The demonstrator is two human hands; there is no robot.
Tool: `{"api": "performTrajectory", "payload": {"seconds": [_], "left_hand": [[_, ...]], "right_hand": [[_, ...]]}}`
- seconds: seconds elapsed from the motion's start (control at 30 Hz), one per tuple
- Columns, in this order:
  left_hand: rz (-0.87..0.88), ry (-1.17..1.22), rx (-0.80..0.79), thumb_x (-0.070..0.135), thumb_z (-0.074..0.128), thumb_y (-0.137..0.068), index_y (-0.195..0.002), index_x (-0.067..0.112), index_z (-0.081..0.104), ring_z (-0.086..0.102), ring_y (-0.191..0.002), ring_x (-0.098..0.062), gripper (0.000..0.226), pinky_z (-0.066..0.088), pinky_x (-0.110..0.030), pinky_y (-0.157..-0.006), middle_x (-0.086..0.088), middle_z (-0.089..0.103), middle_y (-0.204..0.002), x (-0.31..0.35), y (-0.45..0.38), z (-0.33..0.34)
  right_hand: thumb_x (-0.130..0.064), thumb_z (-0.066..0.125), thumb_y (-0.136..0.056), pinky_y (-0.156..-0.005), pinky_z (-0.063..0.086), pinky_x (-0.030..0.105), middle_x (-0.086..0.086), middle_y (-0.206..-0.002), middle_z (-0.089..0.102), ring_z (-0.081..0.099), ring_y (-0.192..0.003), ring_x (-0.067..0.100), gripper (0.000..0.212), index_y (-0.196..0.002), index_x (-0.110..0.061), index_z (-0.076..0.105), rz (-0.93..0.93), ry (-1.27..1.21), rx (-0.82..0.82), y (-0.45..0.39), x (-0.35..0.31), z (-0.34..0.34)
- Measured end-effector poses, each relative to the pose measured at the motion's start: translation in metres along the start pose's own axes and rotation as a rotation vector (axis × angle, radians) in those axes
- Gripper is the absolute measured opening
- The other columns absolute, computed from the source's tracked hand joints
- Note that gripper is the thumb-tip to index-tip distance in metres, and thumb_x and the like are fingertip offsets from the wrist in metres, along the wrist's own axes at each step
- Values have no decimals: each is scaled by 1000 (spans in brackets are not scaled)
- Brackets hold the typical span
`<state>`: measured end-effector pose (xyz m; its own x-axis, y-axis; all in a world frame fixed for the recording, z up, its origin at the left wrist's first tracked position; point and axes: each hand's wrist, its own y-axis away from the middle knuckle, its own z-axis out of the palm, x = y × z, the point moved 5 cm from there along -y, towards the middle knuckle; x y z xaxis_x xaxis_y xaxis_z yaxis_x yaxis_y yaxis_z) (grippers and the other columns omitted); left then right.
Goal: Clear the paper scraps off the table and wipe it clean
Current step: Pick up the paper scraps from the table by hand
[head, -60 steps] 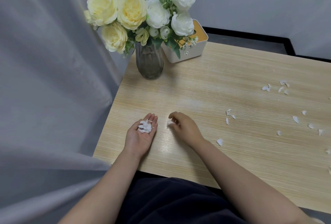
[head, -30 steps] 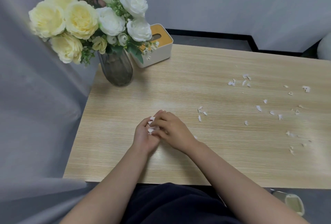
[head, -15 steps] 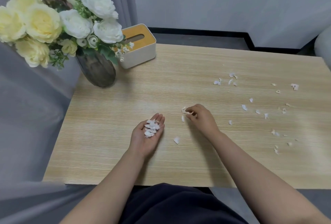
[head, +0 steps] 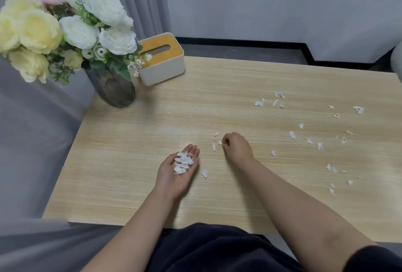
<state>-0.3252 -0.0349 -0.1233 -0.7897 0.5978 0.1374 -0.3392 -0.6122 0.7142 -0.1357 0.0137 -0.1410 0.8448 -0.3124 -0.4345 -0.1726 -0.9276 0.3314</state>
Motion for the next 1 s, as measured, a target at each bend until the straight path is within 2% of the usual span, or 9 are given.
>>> {"api": "performTrajectory", "payload": {"seconds": [0.17, 0.3, 0.47, 0.53, 0.6, 0.7, 0.83, 1.0], "left_hand": [[0, 20, 20, 8, 45, -77, -109, -8, 60, 70, -87, -34, 38, 50, -45, -84, -21, 67, -105, -10, -1, -2], [1, 38, 56, 9, 39, -89, -106, -9, 60, 70, -85, -35, 33, 50, -46, -82, -22, 67, -103, -18, -6, 0], [6, 77, 83, 10, 38, -93, -88, -12, 64, 64, -81, -27, 34, 49, -26, -84, -25, 69, -85, -28, -8, 7], [12, 64, 72, 10, 38, -93, -91, -9, 62, 68, -73, -27, 30, 54, -27, -73, -22, 69, -82, -29, -8, 7], [22, 53, 72, 10, 38, -93, -92, -7, 60, 70, -67, -28, 28, 56, -30, -66, -21, 69, -80, -29, -9, 5], [32, 42, 57, 9, 42, -88, -96, -7, 63, 69, -76, -28, 28, 56, -33, -73, -20, 69, -88, -27, -12, 3], [40, -18, 61, 11, 39, -87, -87, -8, 73, 71, -85, -30, 39, 51, -40, -83, -20, 70, -102, -22, -17, -2], [60, 1, 44, 7, 46, -76, -89, -11, 71, 70, -89, -33, 34, 51, -40, -83, -21, 67, -108, -14, -15, -5]], "right_hand": [[-17, 54, -90, -72, 44, 30, -1, -98, 61, 56, -86, 15, 12, -93, -16, 66, -47, -171, 98, 15, -8, -17], [-16, 63, -88, -75, 44, 23, -2, -93, 63, 54, -79, 9, 8, -94, -14, 68, -248, -333, 81, 38, -36, -27], [-22, 63, -87, -77, 40, 22, -7, -93, 60, 50, -89, 5, 14, -99, -20, 70, -479, -226, -76, 57, -64, -16], [-25, 60, -89, -76, 37, 22, -5, -97, 58, 47, -95, 7, 18, -105, -22, 69, -502, -118, -61, 58, -65, -14], [-25, 58, -90, -76, 38, 24, -4, -100, 58, 47, -100, 10, 21, -109, -24, 67, -496, -102, -52, 59, -63, -13], [-27, 59, -90, -77, 42, 25, -6, -99, 57, 48, -94, 6, 19, -107, -24, 67, -480, -162, -58, 60, -58, -16], [-19, 60, -90, -78, 44, 25, -7, -94, 57, 51, -81, 5, 13, -99, -16, 69, -372, -263, 44, 43, -37, -27], [-15, 61, -88, -82, 40, 24, 4, -110, 56, 54, -101, 18, 26, -113, -12, 64, -137, -164, 16, 8, -1, -15]]}}
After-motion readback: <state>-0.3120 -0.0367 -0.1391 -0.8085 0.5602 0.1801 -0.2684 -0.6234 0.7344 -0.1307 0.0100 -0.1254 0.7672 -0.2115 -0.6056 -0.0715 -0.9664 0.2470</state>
